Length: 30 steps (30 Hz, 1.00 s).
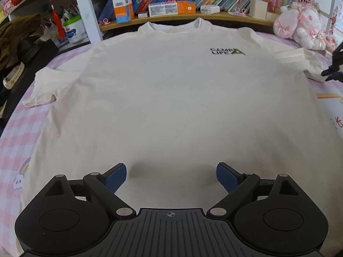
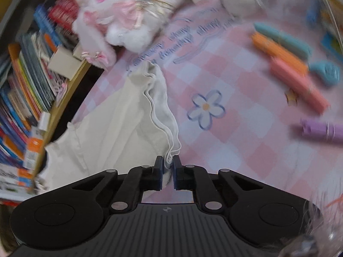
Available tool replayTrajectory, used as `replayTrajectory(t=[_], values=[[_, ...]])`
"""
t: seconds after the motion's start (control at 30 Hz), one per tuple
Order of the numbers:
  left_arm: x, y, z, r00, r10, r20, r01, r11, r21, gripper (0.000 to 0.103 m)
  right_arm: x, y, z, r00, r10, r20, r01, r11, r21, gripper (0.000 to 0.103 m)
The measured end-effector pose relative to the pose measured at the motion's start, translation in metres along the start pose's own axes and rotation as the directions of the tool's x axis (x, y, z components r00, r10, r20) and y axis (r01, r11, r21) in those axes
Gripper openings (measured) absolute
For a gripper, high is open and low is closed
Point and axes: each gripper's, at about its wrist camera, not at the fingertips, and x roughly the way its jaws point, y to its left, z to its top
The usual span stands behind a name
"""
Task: Fold clothes
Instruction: 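Grasp the sleeve with the right tool and fold it onto the shirt front, then open the right tool and withdraw it from the folded sleeve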
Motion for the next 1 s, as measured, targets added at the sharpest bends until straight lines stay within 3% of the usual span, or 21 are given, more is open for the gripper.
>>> replayTrajectory(t=[0.13,0.23,0.3,0.37,0.47,0.5,0.53,0.67,0.77,1.0], values=[[0.001,0.019,-0.001,1.0,-0.017,0.019,0.017,0.999,-0.033,0.093,-0.001,0.055,-0.008,0.993,-0.07,0.09,0.09,0.965,-0.245,0.008],[0.002,0.036,-0.003,1.0,-0.017,0.018,0.018,0.998,-0.062,0.093,0.001,0.109,-0.029,0.984,-0.051,0.168,0.125,0.873,-0.47,0.007],[0.004,0.048,-0.005,1.0,-0.018,0.012,0.019,0.997,-0.08,0.093,0.004,0.146,-0.058,0.985,0.008,0.175,0.108,0.758,-0.643,0.007],[0.005,0.059,-0.007,1.0,-0.019,0.006,0.02,0.994,-0.103,0.093,0.008,0.176,-0.094,0.99,0.069,0.122,0.058,0.596,-0.801,0.007],[0.008,0.073,-0.007,1.0,-0.028,0.004,0.029,0.989,-0.144,0.094,0.026,0.187,-0.143,0.999,0.038,-0.007,-0.022,0.403,-0.915,0.011],[0.008,0.076,-0.006,0.999,-0.032,0.003,0.032,0.988,-0.153,0.094,0.032,0.19,-0.159,0.999,0.019,-0.049,-0.052,0.337,-0.94,0.022],[0.008,0.078,-0.005,0.999,-0.035,0.003,0.035,0.987,-0.156,0.094,0.038,0.187,-0.168,0.998,-0.001,-0.063,-0.059,0.326,-0.943,0.034],[0.009,0.079,-0.004,0.999,-0.04,0.001,0.039,0.989,-0.14,0.094,0.041,0.17,-0.176,0.995,0.009,-0.102,-0.097,0.42,-0.902,0.044],[0.011,0.076,-0.003,0.999,-0.04,0.001,0.04,0.992,-0.117,0.094,0.034,0.169,-0.168,0.991,0.037,-0.126,-0.128,0.481,-0.867,0.046],[0.013,0.075,0.0,0.999,-0.052,0.008,0.052,0.993,-0.103,0.094,0.018,0.172,-0.154,0.994,0.085,-0.075,-0.11,0.559,-0.821,0.048]])
